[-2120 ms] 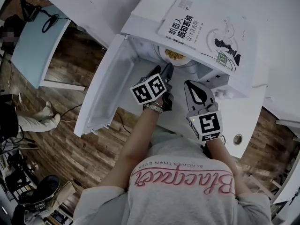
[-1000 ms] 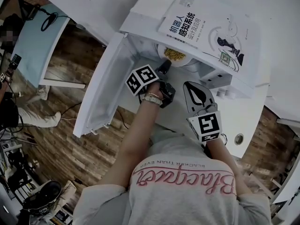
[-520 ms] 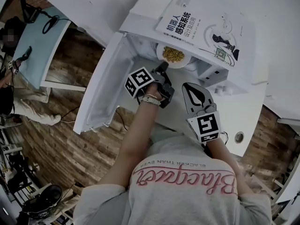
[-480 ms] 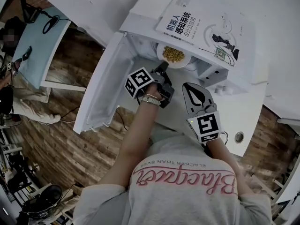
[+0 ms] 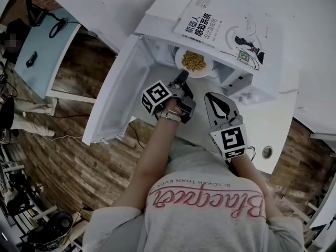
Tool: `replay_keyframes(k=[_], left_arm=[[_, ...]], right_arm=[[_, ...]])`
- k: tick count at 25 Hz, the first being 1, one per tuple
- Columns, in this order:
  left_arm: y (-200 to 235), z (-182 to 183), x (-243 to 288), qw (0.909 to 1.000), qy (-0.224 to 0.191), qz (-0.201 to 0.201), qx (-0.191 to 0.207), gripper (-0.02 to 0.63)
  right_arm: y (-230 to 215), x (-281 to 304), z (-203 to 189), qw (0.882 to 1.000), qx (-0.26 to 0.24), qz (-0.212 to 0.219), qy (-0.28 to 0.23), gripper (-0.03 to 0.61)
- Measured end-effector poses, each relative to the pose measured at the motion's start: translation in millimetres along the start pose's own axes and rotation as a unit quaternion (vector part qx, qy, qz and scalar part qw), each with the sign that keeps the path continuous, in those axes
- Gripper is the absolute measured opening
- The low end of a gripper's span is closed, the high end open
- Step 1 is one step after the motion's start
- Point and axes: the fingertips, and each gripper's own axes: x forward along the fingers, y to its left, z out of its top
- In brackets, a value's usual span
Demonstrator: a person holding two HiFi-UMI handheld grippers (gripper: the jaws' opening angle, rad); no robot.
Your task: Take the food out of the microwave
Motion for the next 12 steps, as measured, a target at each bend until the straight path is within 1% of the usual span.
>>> replay_keyframes(k=[7, 12], left_arm=[[-9.8, -6.7, -15.0, 0.9999, -0.006, -0.012, 0.003, 0.011], [-21.1, -14.6, -30.5, 0.9996, -0.014, -0.023, 0.008, 0.011]], right_arm=[[5.3, -11.5, 3.0, 1.000, 0.004, 0.001, -0.003, 0.011], [6.3, -26.6, 10.9, 1.000, 0.010, -0.007, -0.019, 0.009]])
